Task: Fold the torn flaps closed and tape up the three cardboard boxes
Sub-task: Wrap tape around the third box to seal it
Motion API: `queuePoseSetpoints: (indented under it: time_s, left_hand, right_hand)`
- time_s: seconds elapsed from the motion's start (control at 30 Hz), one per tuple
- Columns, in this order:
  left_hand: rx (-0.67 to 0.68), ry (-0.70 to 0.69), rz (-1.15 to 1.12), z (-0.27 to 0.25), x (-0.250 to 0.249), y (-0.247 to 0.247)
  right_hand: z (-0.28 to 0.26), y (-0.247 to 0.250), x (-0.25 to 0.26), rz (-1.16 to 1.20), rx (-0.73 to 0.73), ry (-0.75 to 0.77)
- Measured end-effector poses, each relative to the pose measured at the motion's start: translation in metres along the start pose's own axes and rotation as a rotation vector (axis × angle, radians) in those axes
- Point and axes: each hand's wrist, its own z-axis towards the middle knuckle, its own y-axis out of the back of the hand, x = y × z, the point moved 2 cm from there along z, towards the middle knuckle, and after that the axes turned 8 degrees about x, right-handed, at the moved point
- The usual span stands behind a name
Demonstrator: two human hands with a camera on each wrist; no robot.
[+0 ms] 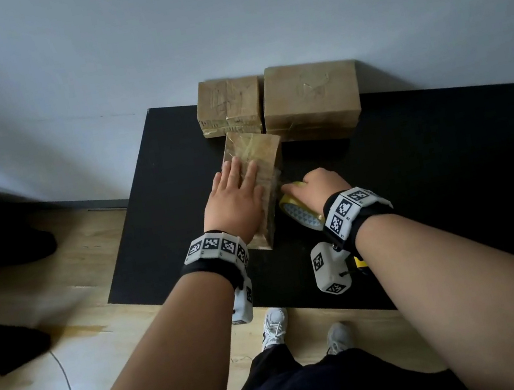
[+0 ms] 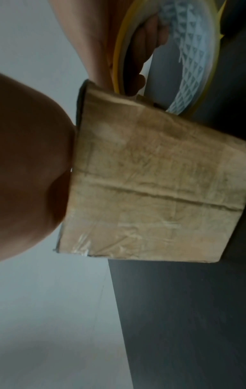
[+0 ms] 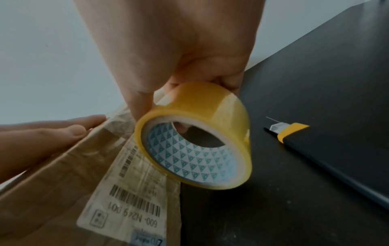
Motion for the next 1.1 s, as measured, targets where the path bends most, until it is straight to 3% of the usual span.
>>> queuePoseSetpoints:
  time_s: [0.17,0.33,0.53,0.6,0.83,0.97,1.1]
  left_hand:
    - [-0.16,0.009,-0.018,0.007,-0.005,0.017]
    - [0.049,0.052,-0.029,0.017,0.001,0.011]
    - [0.152,0.075,0.042,0.025,0.003,0.016]
    - [0.139,0.068,0.099,0.025,0.002,0.02]
    - [-0.138,0.188,0.033,-0.007,-0.007,0.012]
    - [-0.082,0.256,0.027,-0.015,-0.009,0.006]
    - [0.014,0.305,-0.223,-0.011,-0.002,0.013]
  right_hand:
    - [-0.002,0.001,-0.002,0.006,-0.003,0.018]
    - [-0.002,0.002,-0.007,0.004,0.006,0.031]
    - [0.0,0.001,-0.009,0.021,0.004,0.043]
    - [-0.001,0.001,-0.01,0.02,-0.001,0.047]
    - [-0.003,0.007,-0.013,-0.004,-0.003,0.047]
    - [-0.006,0.011,-0.01,-0.022,-0.016,0.062]
    - [-0.013,0.021,-0.004,-0.018,-0.038,0.136]
